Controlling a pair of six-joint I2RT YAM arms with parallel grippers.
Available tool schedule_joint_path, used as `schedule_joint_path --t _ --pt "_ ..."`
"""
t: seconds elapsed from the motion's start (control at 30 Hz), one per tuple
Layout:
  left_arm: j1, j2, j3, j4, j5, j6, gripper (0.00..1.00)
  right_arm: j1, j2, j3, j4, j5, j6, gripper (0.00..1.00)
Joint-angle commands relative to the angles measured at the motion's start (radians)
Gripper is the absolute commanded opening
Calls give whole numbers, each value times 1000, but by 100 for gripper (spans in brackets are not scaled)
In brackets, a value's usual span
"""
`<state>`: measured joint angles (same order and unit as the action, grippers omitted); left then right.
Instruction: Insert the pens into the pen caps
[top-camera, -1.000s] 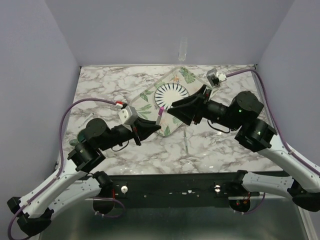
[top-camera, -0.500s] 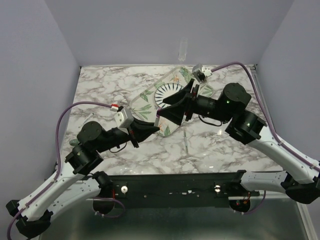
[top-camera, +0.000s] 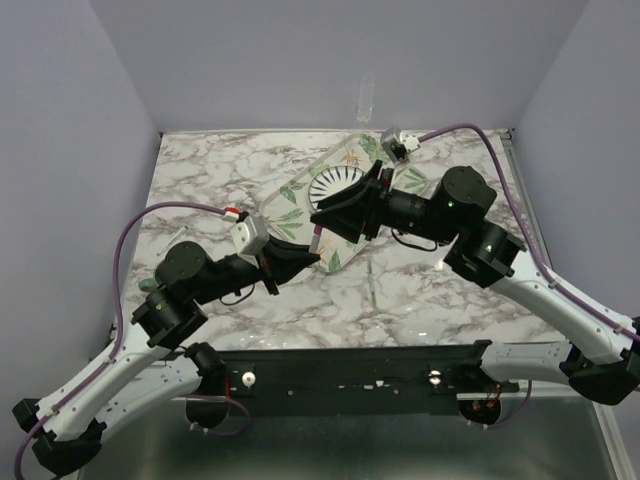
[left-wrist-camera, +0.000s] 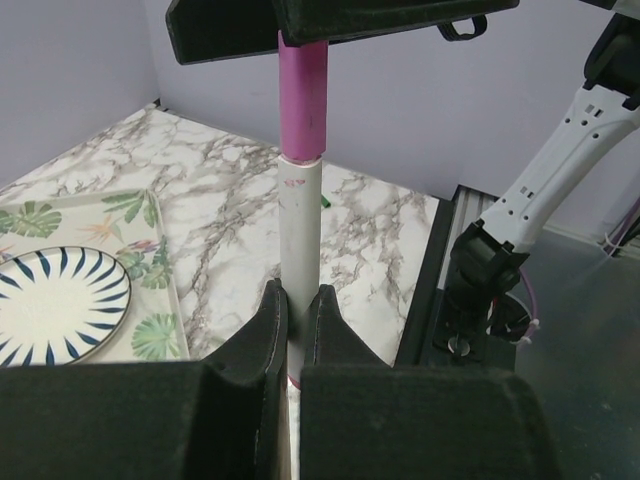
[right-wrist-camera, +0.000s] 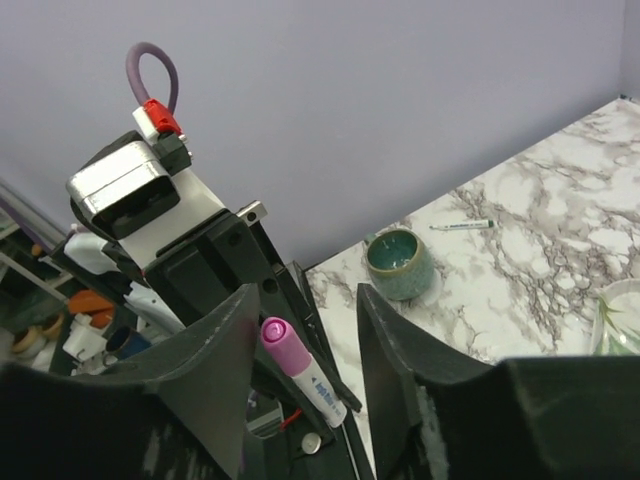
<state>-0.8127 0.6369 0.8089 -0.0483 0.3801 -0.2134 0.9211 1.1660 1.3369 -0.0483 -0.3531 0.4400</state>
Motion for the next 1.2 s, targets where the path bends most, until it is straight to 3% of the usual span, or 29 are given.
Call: schedule_joint_path --t 0.0,0.33,0.57,0.77,1.17 --pt "3 4 -4 -5 -9 -6 0 25 -12 -22 34 20 8 48" --pt "3 23 13 -21 -7 -7 0 36 -40 -54 16 40 -15 40" --pt "3 23 13 5 6 -18 0 39 -46 -88 28 19 -18 14" --pt "3 23 29 30 28 -18 0 38 -57 -134 19 -17 -30 1" --pt "3 73 134 22 62 62 0 38 -23 -162 -103 -211 -93 1"
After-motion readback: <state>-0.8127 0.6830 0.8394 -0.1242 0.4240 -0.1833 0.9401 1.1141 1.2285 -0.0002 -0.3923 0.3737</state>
